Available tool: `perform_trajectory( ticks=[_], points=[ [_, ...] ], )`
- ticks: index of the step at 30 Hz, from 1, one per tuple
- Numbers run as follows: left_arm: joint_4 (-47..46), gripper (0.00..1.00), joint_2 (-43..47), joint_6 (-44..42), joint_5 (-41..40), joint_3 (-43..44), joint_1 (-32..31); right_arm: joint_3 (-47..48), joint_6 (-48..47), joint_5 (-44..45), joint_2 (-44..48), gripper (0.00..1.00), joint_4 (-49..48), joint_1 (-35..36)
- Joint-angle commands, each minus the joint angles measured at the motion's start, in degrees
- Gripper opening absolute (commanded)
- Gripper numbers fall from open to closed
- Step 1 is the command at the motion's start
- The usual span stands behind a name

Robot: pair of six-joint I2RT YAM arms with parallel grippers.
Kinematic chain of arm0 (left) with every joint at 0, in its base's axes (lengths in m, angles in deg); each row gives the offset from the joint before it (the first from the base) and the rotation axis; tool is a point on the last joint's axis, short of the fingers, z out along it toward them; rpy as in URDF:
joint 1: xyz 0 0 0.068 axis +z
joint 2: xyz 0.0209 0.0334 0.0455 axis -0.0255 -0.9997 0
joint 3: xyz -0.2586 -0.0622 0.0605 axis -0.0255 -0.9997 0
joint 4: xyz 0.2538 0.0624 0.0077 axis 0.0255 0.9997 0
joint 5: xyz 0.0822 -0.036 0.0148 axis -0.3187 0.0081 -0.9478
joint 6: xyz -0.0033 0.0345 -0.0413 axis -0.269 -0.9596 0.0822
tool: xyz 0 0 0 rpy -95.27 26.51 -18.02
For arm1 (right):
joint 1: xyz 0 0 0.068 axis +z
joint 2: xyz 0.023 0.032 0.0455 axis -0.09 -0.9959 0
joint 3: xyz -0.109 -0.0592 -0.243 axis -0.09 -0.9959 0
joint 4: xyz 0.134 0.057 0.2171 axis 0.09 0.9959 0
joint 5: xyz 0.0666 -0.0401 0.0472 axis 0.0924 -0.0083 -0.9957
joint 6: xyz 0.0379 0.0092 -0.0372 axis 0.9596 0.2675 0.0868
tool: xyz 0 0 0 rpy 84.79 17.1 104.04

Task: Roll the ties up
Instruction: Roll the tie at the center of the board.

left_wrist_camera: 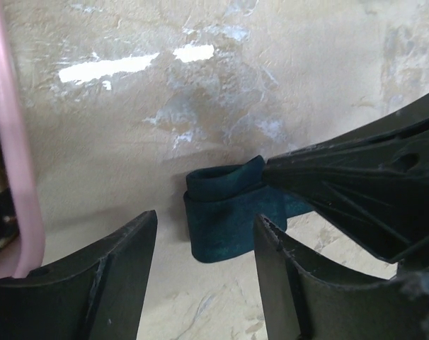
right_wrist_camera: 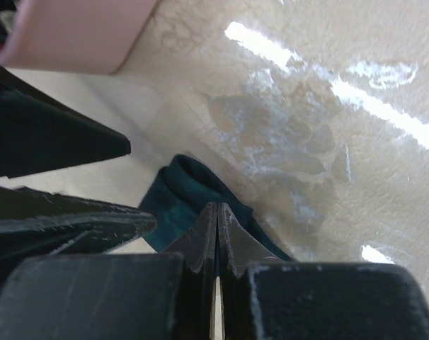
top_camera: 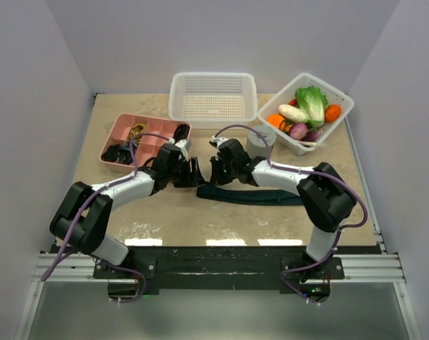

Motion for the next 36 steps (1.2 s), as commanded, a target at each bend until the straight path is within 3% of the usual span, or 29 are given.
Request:
perform_trajectory(
  ticks=[1,11,20,30,36],
  points=[
    [-8.6,0.63,-1.8,2.4,6.4,-2.4,1.7,-1.4,-1.4,0.4,0.0,0.00,-0.9,0.3],
    [-12.0,0.64,-6.0,3.8,8.2,-3.9,2.3,-4.4,-0.9,1.2,-1.1,0.00,-2.7,0.3],
    [-9.0,0.62,-6.0,3.2,5.2,-4.1,2.4,-5.2,-0.3,3.1,-3.0,0.00,-3.3,0.5],
    [-2.7,0.62,-5.3,0.1,-2.4,-3.3,2.5,-2.3,-1.6,4.2,3.3,0.00,0.1,0.5],
    [-3.3,0.62,-6.7,-1.8,-2.8,-3.1,4.9,-2.5,-1.9,4.1,6.7,0.00,1.6,1.2]
  ],
)
